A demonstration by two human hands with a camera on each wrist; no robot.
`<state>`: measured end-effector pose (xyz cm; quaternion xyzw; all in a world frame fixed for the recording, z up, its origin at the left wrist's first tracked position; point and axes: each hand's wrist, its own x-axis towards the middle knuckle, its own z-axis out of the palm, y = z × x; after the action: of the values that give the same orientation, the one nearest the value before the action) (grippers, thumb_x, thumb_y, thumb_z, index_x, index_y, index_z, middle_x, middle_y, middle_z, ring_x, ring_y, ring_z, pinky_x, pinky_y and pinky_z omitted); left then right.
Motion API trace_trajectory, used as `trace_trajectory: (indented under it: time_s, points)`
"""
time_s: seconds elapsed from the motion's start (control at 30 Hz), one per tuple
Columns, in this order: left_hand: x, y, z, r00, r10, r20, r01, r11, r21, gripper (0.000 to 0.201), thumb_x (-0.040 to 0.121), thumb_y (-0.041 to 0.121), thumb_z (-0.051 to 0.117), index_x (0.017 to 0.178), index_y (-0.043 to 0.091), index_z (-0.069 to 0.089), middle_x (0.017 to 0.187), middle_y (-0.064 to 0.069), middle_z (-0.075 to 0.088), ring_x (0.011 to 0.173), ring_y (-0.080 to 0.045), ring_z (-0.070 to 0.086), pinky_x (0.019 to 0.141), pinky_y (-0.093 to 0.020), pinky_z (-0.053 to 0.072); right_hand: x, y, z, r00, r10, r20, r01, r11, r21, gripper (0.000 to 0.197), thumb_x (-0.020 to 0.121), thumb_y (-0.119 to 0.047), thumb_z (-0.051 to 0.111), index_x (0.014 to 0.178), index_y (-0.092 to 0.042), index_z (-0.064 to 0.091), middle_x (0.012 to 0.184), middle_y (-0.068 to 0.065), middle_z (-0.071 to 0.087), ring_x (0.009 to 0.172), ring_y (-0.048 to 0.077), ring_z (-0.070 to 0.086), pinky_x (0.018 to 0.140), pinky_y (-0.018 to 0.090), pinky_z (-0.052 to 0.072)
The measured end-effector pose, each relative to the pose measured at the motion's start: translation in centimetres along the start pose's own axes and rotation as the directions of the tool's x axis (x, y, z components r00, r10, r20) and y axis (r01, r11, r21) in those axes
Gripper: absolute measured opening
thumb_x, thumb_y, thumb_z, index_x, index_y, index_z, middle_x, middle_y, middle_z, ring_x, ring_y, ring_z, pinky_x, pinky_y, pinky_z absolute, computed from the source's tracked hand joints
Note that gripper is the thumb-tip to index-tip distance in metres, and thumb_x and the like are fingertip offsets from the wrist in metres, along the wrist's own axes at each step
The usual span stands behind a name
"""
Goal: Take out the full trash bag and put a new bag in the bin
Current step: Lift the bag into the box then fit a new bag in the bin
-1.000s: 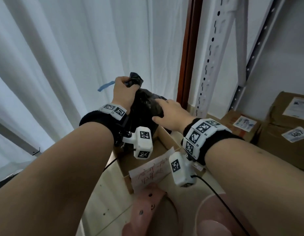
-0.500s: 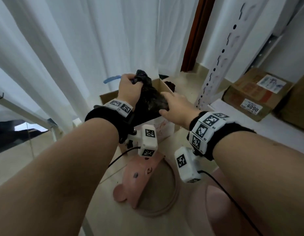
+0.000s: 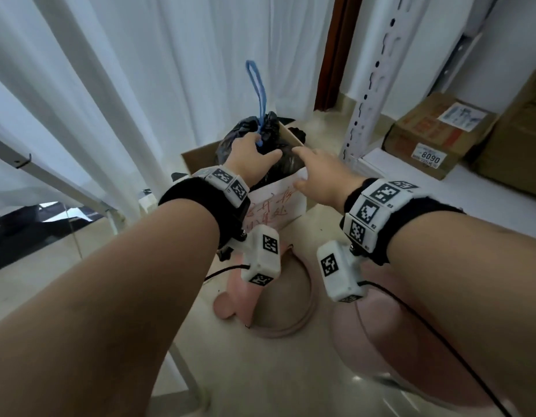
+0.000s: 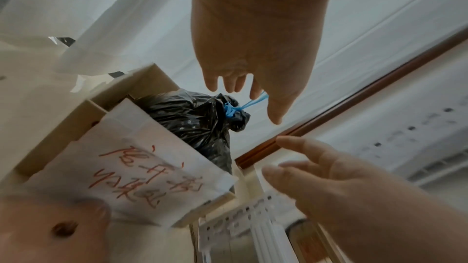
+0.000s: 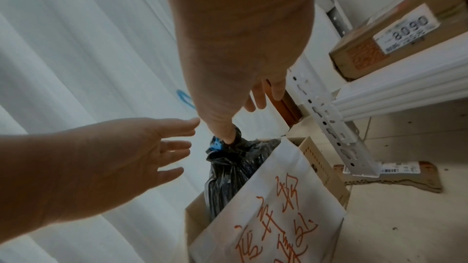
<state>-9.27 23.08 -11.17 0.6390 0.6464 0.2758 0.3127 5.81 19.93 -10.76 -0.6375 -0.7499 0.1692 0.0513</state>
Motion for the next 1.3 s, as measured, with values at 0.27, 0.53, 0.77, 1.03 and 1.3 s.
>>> trace_trajectory:
  time_s: [0.27,0.53,0.77,1.03,1.3]
  points:
    - [-11.3,7.8,-2.1,0.993,0.116,0.025,-0.117,0.991,0.057,0.055,0.090,0.032,0.057,0.137,0.007,0.041,0.139,-0.010,0.045,0.125,-0.022,0.047,0.093,-0.023,0.035,-12.3,-0.4,-6.8,0.992,0.004,-0.128,-0.006,1.000,-0.013,0.043,0.092,-0.022,0.050,0.134,-0.011,0.047,0.130,0.015,0.055,0.121,0.032,0.049,0.101,0.043,0.043]
    - [-19.2,12.6,-1.8,0.975,0.214,0.061,-0.217,0.976,0.032,0.038,0.093,0.022,0.052,0.129,0.008,0.047,0.128,-0.007,0.053,0.098,-0.015,0.050,0.078,-0.019,0.036,-22.5,2.1,-10.5,0.975,0.002,-0.224,-0.006,1.000,-0.016,0.026,0.094,-0.022,0.049,0.109,-0.011,0.067,0.117,0.009,0.064,0.110,0.027,0.057,0.090,0.033,0.043]
    - [-21.4,14.2,5.1,0.956,0.225,0.189,-0.209,0.973,-0.103,0.032,0.090,0.012,0.056,0.121,0.005,0.051,0.086,0.005,0.050,0.083,-0.014,0.051,0.055,-0.001,0.039,-27.7,10.4,-8.2,0.953,0.256,-0.162,-0.238,0.963,0.124,0.026,0.091,-0.017,0.051,0.104,-0.009,0.071,0.114,0.011,0.068,0.109,0.028,0.059,0.093,0.031,0.044]
    - [-17.9,19.5,14.8,0.840,0.377,0.392,-0.454,0.883,0.124,0.031,0.092,0.016,0.050,0.122,0.007,0.051,0.112,-0.011,0.061,0.105,-0.028,0.059,0.092,-0.035,0.045,-28.8,21.6,-6.3,0.857,0.505,-0.103,-0.483,0.857,0.178,0.040,0.091,-0.021,0.052,0.129,-0.007,0.052,0.131,0.014,0.055,0.121,0.029,0.051,0.098,0.028,0.038]
    - [-13.4,20.5,23.4,0.682,0.403,0.611,-0.654,0.710,0.261,0.030,0.093,0.017,0.050,0.122,0.009,0.054,0.122,-0.010,0.059,0.112,-0.026,0.055,0.095,-0.031,0.041,-24.6,29.0,-2.5,0.774,0.630,-0.058,-0.617,0.772,0.152,0.039,0.091,-0.026,0.052,0.125,-0.007,0.048,0.136,0.018,0.044,0.127,0.037,0.042,0.102,0.040,0.040]
